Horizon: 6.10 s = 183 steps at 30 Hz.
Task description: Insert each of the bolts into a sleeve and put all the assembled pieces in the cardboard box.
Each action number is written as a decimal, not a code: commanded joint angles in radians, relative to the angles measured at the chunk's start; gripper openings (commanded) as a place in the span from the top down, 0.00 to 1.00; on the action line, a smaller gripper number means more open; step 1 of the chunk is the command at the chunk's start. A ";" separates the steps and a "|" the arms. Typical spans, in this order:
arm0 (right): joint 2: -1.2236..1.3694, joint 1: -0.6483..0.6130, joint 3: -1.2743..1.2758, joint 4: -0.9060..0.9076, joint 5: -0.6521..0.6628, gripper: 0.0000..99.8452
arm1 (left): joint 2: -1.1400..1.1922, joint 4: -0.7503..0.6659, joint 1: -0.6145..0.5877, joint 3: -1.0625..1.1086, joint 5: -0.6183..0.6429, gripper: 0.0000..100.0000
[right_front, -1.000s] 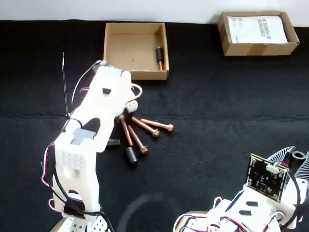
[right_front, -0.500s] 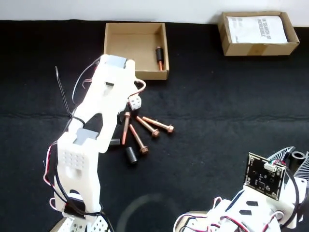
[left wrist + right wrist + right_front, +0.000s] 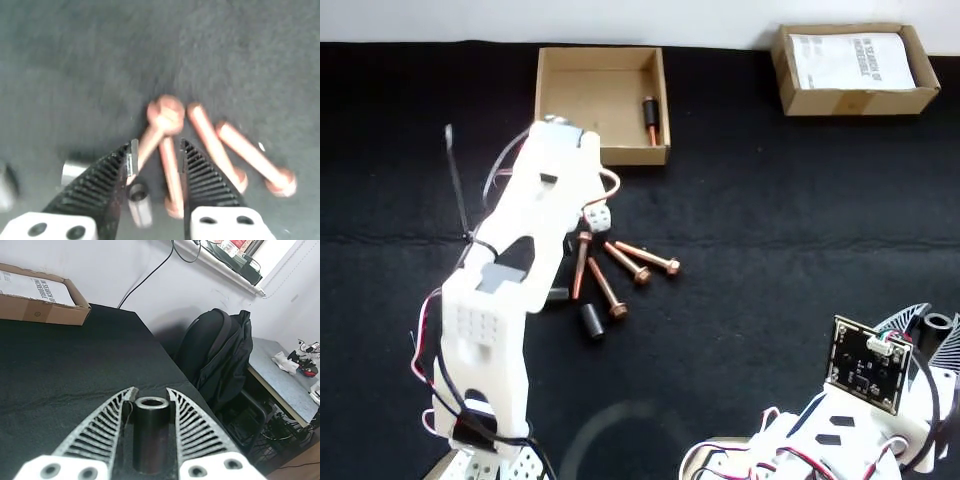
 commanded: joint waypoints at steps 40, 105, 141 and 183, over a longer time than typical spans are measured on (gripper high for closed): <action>-0.004 -0.176 0.266 -0.156 0.003 0.99 | -0.383 -0.008 -0.039 -0.002 -0.454 0.99; -0.004 -1.175 0.926 -0.967 -0.583 0.99 | -2.474 -1.356 0.208 2.089 -0.738 0.99; -0.004 -1.175 0.926 -0.967 -0.577 0.99 | -1.610 -1.054 0.328 1.029 -0.342 0.99; -0.004 -1.106 0.924 -0.970 -0.502 0.99 | -1.578 -1.056 0.447 1.086 -0.315 0.99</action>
